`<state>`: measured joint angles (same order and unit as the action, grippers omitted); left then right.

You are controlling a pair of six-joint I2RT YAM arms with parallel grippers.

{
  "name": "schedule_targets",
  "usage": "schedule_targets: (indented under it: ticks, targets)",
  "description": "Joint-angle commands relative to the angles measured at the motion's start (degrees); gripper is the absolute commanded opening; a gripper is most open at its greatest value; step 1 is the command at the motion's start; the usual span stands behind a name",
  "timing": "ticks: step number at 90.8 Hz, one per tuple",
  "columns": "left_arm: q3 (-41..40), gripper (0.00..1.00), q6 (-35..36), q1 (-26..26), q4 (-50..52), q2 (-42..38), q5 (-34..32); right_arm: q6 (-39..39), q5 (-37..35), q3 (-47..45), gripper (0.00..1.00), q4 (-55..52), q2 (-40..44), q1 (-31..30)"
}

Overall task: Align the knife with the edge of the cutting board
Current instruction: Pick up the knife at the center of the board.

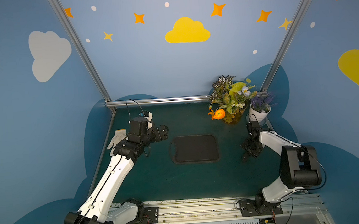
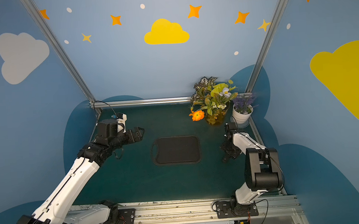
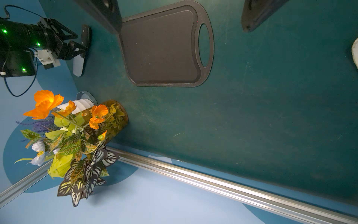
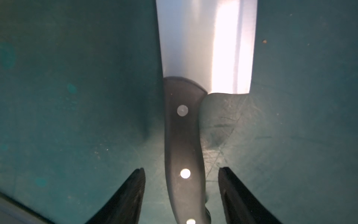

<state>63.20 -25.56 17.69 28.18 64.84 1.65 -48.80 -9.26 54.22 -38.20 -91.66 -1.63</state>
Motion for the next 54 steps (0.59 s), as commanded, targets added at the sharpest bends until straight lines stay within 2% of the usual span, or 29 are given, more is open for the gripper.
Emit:
schedule_targets:
  ticks: [1, 24, 45, 54]
  targets:
    - [-0.34, 1.00, -0.62, -0.62, -0.92, -0.29, 1.28, 0.66, -1.04, 1.90, 0.65, -1.80, -1.83, -0.15]
    - [-0.45, 1.00, -0.98, -1.05, -1.12, 0.06, 2.03, 2.26, -0.96, 3.16, 0.62, -1.97, -4.22, 0.38]
    - [-0.68, 1.00, -1.30, -1.52, -1.63, 0.45, 3.10, 3.08, -1.11, 3.27, 0.52, -1.92, -5.92, 0.81]
    - [-0.64, 1.00, -1.46, -1.73, -1.64, 0.72, 3.44, 3.31, -1.22, 3.02, 0.51, -1.93, -6.53, 0.79]
